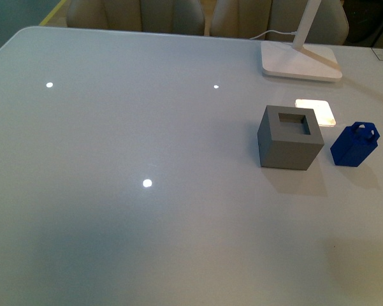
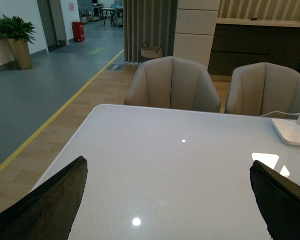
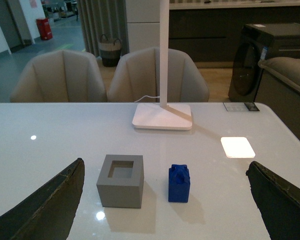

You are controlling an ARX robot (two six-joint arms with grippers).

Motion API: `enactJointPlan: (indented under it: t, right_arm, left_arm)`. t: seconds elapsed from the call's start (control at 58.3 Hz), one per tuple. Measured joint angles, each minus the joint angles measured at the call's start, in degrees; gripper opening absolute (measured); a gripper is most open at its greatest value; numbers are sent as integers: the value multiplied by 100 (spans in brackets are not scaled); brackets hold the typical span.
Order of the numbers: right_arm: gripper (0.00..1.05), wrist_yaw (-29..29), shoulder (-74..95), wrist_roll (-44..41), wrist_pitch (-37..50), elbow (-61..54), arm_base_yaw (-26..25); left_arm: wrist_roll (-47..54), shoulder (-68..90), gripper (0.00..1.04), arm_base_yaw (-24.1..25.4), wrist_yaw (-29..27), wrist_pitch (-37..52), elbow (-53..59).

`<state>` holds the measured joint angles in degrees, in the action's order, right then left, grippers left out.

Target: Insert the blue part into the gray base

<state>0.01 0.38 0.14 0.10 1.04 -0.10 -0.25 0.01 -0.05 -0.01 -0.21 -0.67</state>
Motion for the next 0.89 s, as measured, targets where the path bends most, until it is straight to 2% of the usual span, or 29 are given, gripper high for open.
enactJointPlan:
  t: [0.154, 0.257, 0.292, 0.36, 0.48, 0.532, 0.635, 0.892]
  right_arm:
    - [96, 0, 2, 0, -2, 2, 0]
    - [96, 22, 1440, 197, -1902, 905, 315]
    - [96, 26, 2135, 221, -2052, 1174, 400]
    - [96, 37, 3331, 238, -1541, 1606, 254]
    - [96, -221, 5639, 214, -345, 2645, -348]
    - [96, -293, 6358, 173, -116, 3021, -459]
    - [96, -470, 8011, -59, -72, 3974, -529]
    - [96, -98, 10548, -411, -278, 5547, -551]
  left_arm:
    - [2, 0, 97, 0, 0, 0, 0]
    - [2, -2, 97, 0, 0, 0, 0]
    - [2, 0, 97, 0, 4, 0, 0]
    - [2, 0, 97, 2, -2, 0, 0]
    - [2, -2, 97, 0, -2, 0, 0]
    - [2, -2, 97, 0, 0, 0, 0]
    - [2, 0, 97, 0, 0, 0, 0]
    - [2, 0, 97, 0, 0, 0, 0]
